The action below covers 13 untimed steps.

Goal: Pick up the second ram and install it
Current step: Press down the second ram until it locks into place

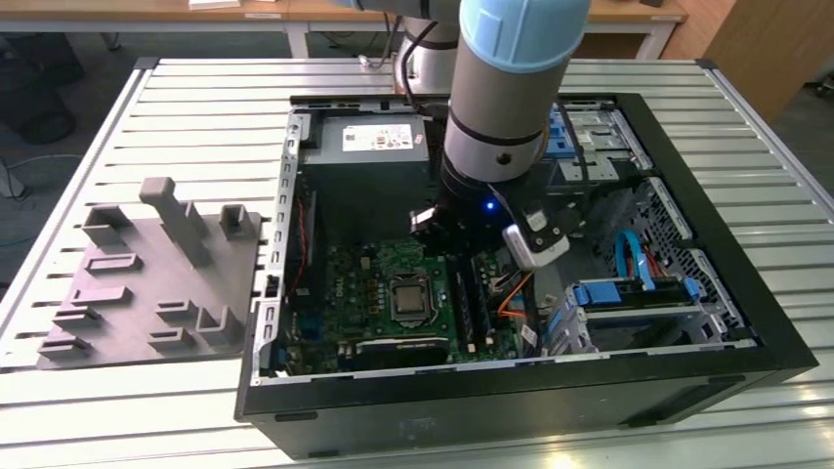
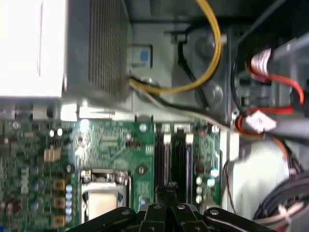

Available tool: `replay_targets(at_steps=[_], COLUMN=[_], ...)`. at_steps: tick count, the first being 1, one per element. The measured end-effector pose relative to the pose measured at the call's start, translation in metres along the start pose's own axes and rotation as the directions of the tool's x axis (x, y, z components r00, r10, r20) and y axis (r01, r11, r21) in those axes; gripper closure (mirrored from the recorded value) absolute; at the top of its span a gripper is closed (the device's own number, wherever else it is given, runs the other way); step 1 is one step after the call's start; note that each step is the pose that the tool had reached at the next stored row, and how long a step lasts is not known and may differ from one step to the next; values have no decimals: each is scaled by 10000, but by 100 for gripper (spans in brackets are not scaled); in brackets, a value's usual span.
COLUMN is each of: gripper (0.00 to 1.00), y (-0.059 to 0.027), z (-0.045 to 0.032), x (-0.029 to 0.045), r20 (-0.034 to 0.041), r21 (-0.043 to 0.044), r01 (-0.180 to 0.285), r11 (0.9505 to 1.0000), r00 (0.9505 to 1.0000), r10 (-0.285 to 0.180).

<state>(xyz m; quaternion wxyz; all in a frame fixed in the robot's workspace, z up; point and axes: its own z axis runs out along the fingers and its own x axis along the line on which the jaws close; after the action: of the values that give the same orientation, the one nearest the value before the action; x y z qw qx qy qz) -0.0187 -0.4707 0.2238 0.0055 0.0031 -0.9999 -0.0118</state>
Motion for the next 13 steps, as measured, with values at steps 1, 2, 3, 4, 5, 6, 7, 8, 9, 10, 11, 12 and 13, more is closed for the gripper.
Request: replay_targets(at_steps=[1,2,3,4,5,6,7,8,9,10,11,12,13], gripper=[90,90,90,90,90,90,90,90,90,90,90,90,90], y=[-32,-64,-100,-132,-164,-196,-228,-260,-295,-327,-357,-381,-407], z=[1,1,2,2,2,2,3,4,4,4,5,7,10], x=[0,1,1,1,1,2,2,2,3,3,3,3,3], r20=[-1,-3,-3,-4,-5,-6,-6,-7,-8,-9,-10,-18,-26], r21=[21,41,61,82,103,124,144,162,183,201,223,257,284], r01=[0,0,0,-1,-1,-1,-2,-2,-2,-2,-3,-3,-3], r11=[10000,10000,10000,10000,9999,9999,9999,9999,9998,9998,9998,9997,9996], r00=[10000,10000,10000,10000,10000,10000,10000,10000,10000,10000,10000,10000,10000], r10=[0,0,0,1,1,1,2,2,2,2,3,3,4])
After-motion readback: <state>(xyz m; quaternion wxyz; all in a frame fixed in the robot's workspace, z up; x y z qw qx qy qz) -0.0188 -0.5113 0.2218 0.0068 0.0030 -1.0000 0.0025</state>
